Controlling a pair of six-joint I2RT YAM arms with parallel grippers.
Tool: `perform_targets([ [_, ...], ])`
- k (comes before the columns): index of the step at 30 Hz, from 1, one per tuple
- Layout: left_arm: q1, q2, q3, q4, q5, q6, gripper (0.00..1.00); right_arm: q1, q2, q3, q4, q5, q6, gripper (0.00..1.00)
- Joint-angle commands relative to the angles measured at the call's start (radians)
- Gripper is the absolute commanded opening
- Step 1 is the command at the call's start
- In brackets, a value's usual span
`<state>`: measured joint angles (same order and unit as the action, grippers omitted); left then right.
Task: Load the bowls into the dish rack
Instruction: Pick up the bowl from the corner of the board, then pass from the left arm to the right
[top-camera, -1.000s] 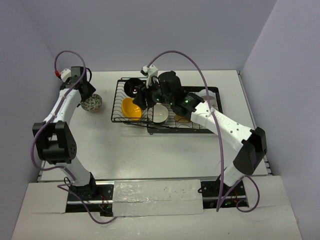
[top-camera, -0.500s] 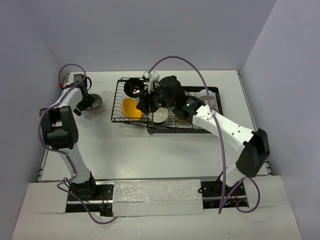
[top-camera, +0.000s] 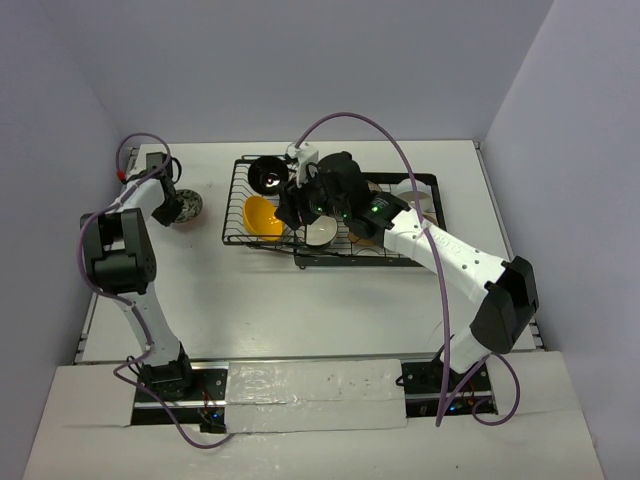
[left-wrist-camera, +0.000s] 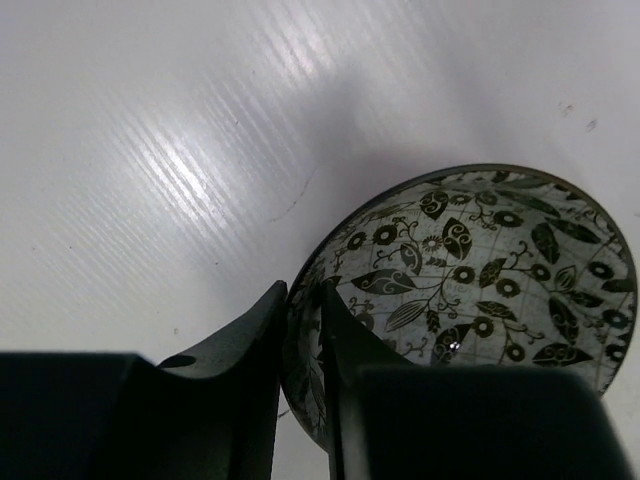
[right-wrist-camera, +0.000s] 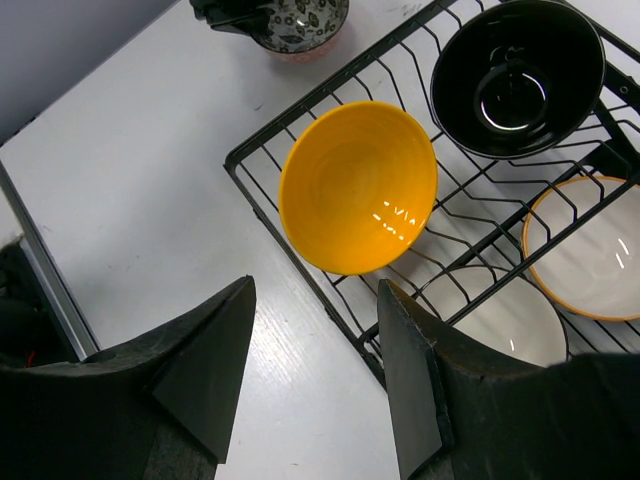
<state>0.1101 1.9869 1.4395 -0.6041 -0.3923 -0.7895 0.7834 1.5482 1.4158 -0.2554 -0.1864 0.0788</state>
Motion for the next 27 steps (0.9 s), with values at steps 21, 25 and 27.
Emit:
perform_targets([
  [21,-0.102,-0.54,-0.28,-0.003,-0.045,0.01,0.0,-0.006,-0.028,0.04,-0.031,0.028,-0.028,0.59],
  [25,-0.167,-0.652,-0.33,-0.019,-0.107,-0.002,0.0,-0.006,-0.052,0.014,-0.027,0.028,-0.02,0.59],
  [27,-0.179,-0.718,-0.341,-0.023,-0.128,-0.001,0.0,-0.006,-0.065,-0.008,-0.022,0.027,-0.016,0.59],
])
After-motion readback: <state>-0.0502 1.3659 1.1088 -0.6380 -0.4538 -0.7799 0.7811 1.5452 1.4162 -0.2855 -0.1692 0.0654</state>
